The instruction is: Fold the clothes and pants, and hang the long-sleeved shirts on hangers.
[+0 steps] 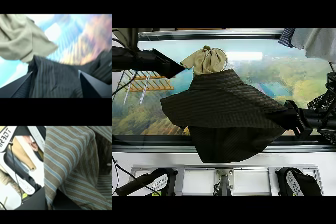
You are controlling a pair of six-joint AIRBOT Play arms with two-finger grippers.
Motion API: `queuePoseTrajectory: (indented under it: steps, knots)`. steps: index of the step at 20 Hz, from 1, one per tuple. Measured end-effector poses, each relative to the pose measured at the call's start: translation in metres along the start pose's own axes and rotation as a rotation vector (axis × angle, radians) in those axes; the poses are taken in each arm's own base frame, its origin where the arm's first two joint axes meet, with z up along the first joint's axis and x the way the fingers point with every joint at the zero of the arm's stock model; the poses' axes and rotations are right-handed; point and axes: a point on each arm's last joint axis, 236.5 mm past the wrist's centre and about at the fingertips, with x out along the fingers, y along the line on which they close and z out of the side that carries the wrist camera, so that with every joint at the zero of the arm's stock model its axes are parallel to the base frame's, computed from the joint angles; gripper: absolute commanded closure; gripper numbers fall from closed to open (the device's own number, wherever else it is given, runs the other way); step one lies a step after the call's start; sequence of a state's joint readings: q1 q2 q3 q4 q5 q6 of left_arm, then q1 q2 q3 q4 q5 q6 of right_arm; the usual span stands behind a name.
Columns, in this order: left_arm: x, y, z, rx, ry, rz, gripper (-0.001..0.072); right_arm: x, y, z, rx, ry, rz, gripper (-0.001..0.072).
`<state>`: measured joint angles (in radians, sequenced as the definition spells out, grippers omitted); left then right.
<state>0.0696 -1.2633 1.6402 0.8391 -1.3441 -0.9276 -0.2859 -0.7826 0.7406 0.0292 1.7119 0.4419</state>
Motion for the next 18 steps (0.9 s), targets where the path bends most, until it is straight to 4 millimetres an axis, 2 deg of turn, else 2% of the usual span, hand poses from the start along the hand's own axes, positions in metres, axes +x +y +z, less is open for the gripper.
queuePoseTrajectory:
  steps: [4, 7, 9, 10, 11, 12, 14, 18]
  knots:
    - [-0.044, 0.015, 0.024, -0.118, -0.162, 0.000, 0.0089, 0.000, -0.013, 0.008, -0.006, -0.034, -0.062, 0.0707]
    - [-0.070, 0.023, 0.023, -0.191, -0.220, 0.028, 0.0089, -0.007, -0.040, 0.033, -0.040, -0.115, -0.214, 0.0707]
    - [-0.075, 0.021, 0.015, -0.237, -0.234, 0.032, 0.0093, -0.023, -0.063, 0.059, -0.083, -0.195, -0.369, 0.0708]
    - [-0.075, 0.018, 0.009, -0.251, -0.236, 0.033, 0.0242, -0.034, -0.073, 0.074, -0.110, -0.236, -0.449, 0.0707]
    - [-0.072, 0.013, 0.003, -0.269, -0.234, 0.024, 0.0515, -0.049, -0.082, 0.089, -0.143, -0.274, -0.540, 0.0708]
    - [-0.067, 0.006, -0.003, -0.279, -0.229, 0.012, 0.0697, -0.065, -0.090, 0.101, -0.178, -0.301, -0.635, 0.0707]
    - [-0.055, -0.008, -0.013, -0.296, -0.218, -0.015, 0.0693, -0.101, -0.103, 0.120, -0.221, -0.337, -0.824, 0.0708]
    - [-0.024, -0.043, -0.026, -0.298, -0.199, -0.084, 0.0693, -0.194, -0.118, 0.143, -0.274, -0.377, -1.244, 0.0708]
